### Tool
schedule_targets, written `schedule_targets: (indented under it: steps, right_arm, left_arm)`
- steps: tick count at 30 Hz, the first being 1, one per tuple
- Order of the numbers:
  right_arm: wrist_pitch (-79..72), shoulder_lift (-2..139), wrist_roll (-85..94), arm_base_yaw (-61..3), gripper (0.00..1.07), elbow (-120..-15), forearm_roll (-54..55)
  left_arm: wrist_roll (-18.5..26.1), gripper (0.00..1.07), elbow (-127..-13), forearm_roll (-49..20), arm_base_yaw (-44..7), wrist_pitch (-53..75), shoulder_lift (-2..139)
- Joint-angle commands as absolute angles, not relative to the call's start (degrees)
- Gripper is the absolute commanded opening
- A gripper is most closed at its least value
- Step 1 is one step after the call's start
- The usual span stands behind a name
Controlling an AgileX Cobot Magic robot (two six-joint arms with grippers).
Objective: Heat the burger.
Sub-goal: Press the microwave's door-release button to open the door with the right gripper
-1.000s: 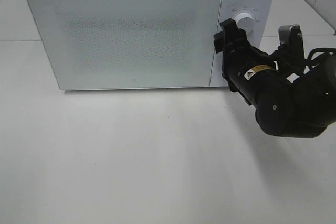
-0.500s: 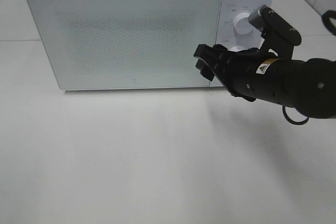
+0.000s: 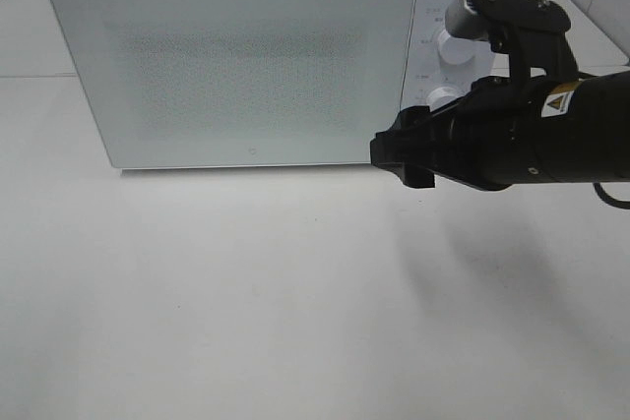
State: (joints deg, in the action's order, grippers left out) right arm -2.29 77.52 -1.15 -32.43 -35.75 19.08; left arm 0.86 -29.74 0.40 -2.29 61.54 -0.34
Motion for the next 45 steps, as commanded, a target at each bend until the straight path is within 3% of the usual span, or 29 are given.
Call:
schedule_targets:
  steps: [1,10,15,19,45]
  right_arm:
    - [3.4,72.6,0.0,-32.1,0.68,-35.9,13.2]
    - [13.7,63.8,-1.5,-32.1,0.68,-37.7,4.1]
    - [22.6,57.5,-3.2,-32.1,0.79,-41.0,-1.5]
    - [26.4,54.4,-3.3,-32.1,0.81,-41.3,-2.7]
    - [54.3,32.0,-5.2,-32.1,0.76,-41.3,-5.0]
  left_arm:
    - [0.8,0.98,-29.7,0.0,-2.1,61.4,-1.1]
    - [0.8,0.98,-29.7,0.0,-2.1,61.4,-1.1]
    - [0.8,0.98,-29.7,0.0,-2.1,61.4,-1.1]
    - [0.8,0.98,-29.7,0.0,-2.1,61.4,-1.1]
    - [0.8,0.98,-29.7,0.0,-2.1,61.4,-1.1]
